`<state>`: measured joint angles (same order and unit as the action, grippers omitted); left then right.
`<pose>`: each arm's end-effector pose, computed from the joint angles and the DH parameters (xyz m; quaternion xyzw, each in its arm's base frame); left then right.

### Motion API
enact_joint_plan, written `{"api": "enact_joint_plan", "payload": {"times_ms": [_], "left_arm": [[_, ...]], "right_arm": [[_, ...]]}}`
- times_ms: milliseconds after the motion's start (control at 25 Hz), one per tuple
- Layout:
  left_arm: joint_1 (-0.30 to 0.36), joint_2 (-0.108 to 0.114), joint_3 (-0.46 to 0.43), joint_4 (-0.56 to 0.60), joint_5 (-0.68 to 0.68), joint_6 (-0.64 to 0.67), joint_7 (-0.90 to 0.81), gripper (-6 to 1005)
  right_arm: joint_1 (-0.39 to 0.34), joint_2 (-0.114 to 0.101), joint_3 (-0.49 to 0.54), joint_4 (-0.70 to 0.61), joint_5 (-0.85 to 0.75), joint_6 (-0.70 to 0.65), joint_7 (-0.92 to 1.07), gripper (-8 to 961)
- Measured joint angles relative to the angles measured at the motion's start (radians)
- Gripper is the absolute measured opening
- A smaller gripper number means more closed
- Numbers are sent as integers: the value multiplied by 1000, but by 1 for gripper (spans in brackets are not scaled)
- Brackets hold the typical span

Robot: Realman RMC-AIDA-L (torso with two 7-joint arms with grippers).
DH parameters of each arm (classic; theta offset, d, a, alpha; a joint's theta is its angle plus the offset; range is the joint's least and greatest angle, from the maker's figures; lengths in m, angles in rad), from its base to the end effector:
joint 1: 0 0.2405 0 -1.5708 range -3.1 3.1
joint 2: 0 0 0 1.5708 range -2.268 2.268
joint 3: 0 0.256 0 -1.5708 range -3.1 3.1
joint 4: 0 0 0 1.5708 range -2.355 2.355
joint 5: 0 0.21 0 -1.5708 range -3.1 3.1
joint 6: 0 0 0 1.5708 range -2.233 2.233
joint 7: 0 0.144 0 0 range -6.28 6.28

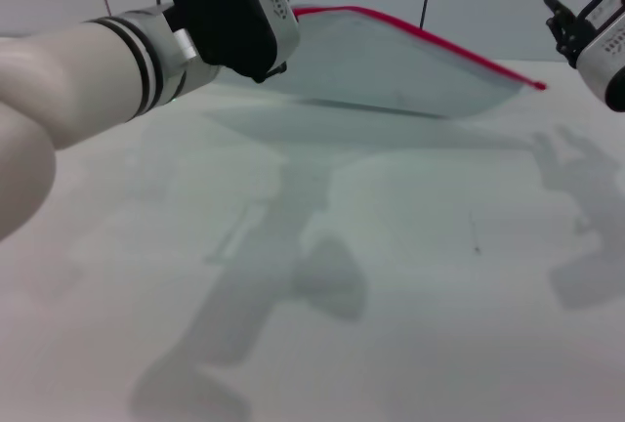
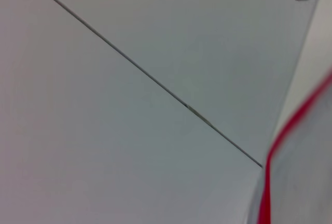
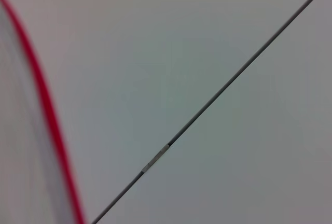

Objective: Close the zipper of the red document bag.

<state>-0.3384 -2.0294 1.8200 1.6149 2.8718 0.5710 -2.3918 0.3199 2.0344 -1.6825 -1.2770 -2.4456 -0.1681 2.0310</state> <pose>-0.1190 0.3797 0.0085 -0.8706 0.0839 0.0439 0.4827 0.1937 0.4094 0.0257 -0.8270 -0.0159 0.0018 0.5620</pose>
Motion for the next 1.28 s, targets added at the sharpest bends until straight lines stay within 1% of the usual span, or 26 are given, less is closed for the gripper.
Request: {"api": "enact_joint_plan", "payload": {"times_ms": [160, 240, 360, 480, 560, 640, 680, 720, 760, 800, 880, 920, 1000, 1080, 1160, 1280], "left_arm": [[-5, 0, 10, -28, -6, -82, -2, 59], [-6, 0, 26, -43, -12, -115, -4, 135], [-8, -1, 36, -52, -14, -131, -8, 248], [-10, -2, 44, -63, -15, -164, -34, 480], [-6, -2, 43, -72, -15, -206, -70, 573], [9, -2, 34, -94, -19, -274, -121, 666], [18, -2, 29, -108, -22, -310, -144, 713], [18, -2, 29, -108, -22, -310, -144, 741], [32, -2, 22, -138, -36, -369, -175, 769], [53, -1, 16, -198, -92, -487, -214, 797], [70, -1, 16, -236, -136, -557, -224, 853], [79, -1, 19, -266, -173, -615, -227, 881], [93, 1, 32, -332, -234, -724, -228, 880], [95, 2, 48, -396, -267, -808, -235, 880], [92, 2, 59, -451, -280, -867, -259, 879], [89, 2, 62, -515, -299, -917, -350, 878]], "right_arm": [[1, 1, -6, 1, 1, 1, 2, 252], [1, 1, -9, 2, 2, 3, 2, 292], [1, 1, -11, 2, 4, 4, 10, 352], [1, 1, -16, 2, 4, 12, 48, 585], [-1, 1, -31, 3, 4, 36, 91, 596], [-9, 1, -63, 6, 5, 88, 145, 607], [-16, 1, -85, 10, 5, 126, 171, 613], [-25, 1, -111, 16, 6, 172, 200, 612], [-35, 1, -142, 26, 6, 235, 232, 612], [-44, 1, -171, 38, 6, 297, 259, 611], [-57, 1, -244, 83, 16, 452, 322, 610], [-58, 1, -277, 112, 28, 519, 349, 610], [-46, 1, -349, 192, 91, 672, 389, 609], [-17, 1, -424, 279, 184, 814, 405, 608], [20, 1, -496, 355, 283, 919, 409, 607], [74, -1, -615, 442, 450, 1046, 422, 607]]}}
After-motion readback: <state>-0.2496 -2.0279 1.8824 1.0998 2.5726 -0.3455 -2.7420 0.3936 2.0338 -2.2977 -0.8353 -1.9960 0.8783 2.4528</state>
